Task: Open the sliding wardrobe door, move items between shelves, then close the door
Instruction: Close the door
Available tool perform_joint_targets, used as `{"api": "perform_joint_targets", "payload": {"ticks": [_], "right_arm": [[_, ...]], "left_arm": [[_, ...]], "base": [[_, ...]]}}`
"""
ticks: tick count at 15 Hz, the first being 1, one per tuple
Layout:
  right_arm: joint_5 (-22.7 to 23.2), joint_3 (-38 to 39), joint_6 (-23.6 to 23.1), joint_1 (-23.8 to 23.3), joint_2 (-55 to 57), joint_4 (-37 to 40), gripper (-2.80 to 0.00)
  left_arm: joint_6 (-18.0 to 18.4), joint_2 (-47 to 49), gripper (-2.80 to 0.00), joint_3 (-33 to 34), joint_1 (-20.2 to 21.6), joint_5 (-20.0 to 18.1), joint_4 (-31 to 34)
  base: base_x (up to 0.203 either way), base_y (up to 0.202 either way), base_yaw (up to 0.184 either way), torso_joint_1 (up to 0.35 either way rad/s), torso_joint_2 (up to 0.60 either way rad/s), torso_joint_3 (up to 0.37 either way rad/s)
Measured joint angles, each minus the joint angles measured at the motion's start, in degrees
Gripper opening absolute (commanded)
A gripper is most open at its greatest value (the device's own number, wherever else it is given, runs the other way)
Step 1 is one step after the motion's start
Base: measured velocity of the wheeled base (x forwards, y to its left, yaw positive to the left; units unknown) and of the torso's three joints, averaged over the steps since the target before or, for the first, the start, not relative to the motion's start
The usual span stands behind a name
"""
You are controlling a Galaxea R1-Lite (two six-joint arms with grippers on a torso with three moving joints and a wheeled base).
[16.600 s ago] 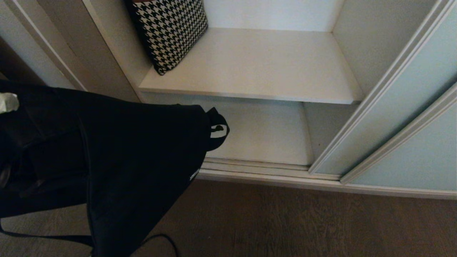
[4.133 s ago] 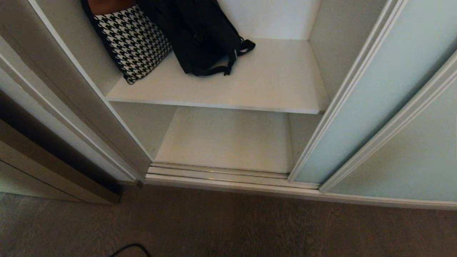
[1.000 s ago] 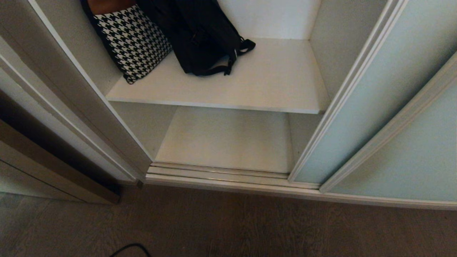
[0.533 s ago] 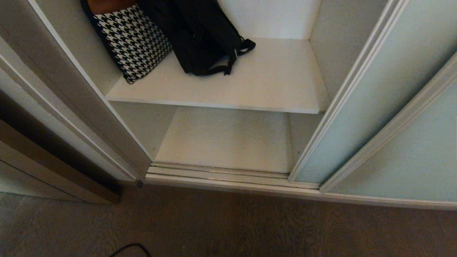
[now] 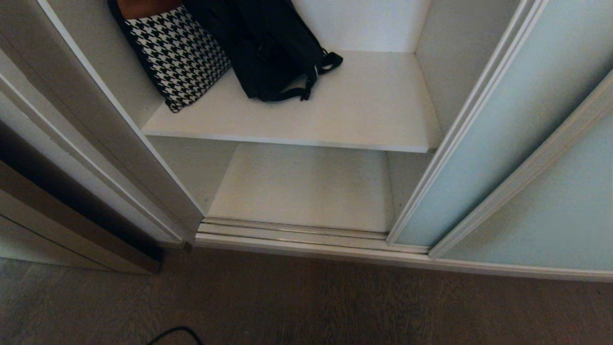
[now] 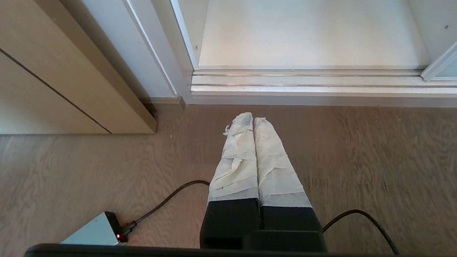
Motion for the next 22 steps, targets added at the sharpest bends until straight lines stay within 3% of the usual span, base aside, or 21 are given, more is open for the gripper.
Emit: {"api": "perform_joint_targets", "payload": {"ticks": [2,9,22], "right_arm": [[-0.7,-0.4,0.0,1.2,1.7,-1.4,-2.8],[-9.8,-3.0,-0.2,6.5,7.3,-2.6,-2.8],[-12.6,-3.1,-0.6,13.4,7.8,-1.9,-2.8]], "left_arm": [[0.0,0.0,-2.8,0.0,0.0,0.0,0.0],[0.0,0.0,-2.8,0.0,0.0,0.0,0.0],[0.0,0.0,-2.8,0.0,0.0,0.0,0.0]], "base": [[0.0,0.0,0.0,0.0,0.0,0.0],[0.0,0.0,0.0,0.0,0.0,0.0],[0.0,0.0,0.0,0.0,0.0,0.0]]}}
